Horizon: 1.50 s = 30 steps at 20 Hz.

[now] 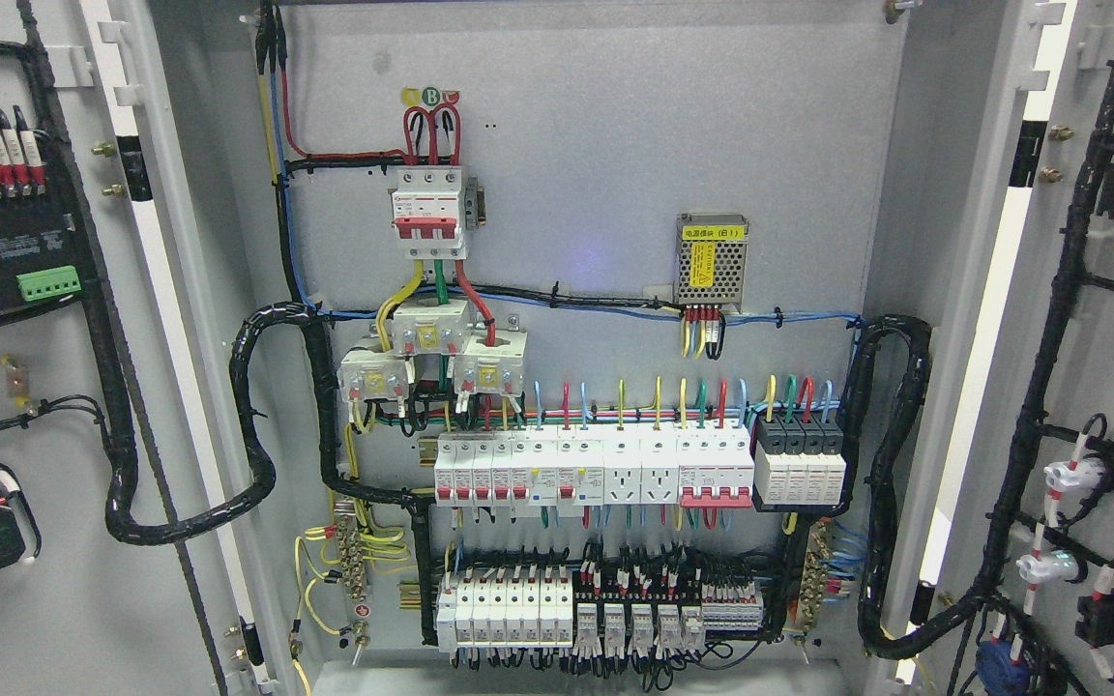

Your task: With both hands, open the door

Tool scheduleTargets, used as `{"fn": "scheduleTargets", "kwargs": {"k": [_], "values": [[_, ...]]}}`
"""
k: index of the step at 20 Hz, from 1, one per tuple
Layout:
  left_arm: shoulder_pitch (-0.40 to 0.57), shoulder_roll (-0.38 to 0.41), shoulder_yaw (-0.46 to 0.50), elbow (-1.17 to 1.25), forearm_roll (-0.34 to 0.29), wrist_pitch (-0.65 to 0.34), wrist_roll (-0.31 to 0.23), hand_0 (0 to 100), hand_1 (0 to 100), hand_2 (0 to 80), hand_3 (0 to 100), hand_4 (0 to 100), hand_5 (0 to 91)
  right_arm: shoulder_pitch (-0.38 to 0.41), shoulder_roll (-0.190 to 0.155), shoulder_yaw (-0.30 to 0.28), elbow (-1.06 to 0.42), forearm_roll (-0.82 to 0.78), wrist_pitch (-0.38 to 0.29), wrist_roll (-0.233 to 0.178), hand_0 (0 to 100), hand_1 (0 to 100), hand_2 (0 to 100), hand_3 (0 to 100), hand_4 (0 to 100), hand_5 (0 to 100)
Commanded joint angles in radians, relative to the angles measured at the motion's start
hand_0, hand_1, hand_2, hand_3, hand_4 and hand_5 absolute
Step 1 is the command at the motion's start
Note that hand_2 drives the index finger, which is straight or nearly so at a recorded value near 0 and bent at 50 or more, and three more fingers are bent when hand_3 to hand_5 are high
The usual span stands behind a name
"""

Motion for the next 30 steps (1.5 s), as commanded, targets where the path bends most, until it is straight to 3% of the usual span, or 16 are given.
{"fn": "scheduleTargets", "kwargs": {"k": [1, 4, 30], "values": [[-0.040, 0.046, 0.004, 0.119, 0.000, 0.056, -0.001, 0, 0, 0.0, 0, 0, 0.0, 0.010, 0.007, -0.019, 0.001, -0.001, -0.005, 0.002, 38, 0, 0, 0, 0, 0], [-0.043, 0.049, 0.004, 0.132, -0.003, 0.102, -0.001, 0, 0, 0.0, 0, 0, 0.0, 0.011, 0.013, -0.019, -0.001, -0.001, -0.007, 0.002, 38, 0, 0, 0, 0, 0], [-0.014, 0.040, 0.004, -0.024, 0.017, 0.091, -0.007, 0, 0, 0.0, 0, 0, 0.0, 0.043, 0.021, -0.049, 0.004, -0.036, -0.017, 0.002, 38, 0, 0, 0, 0, 0]]}}
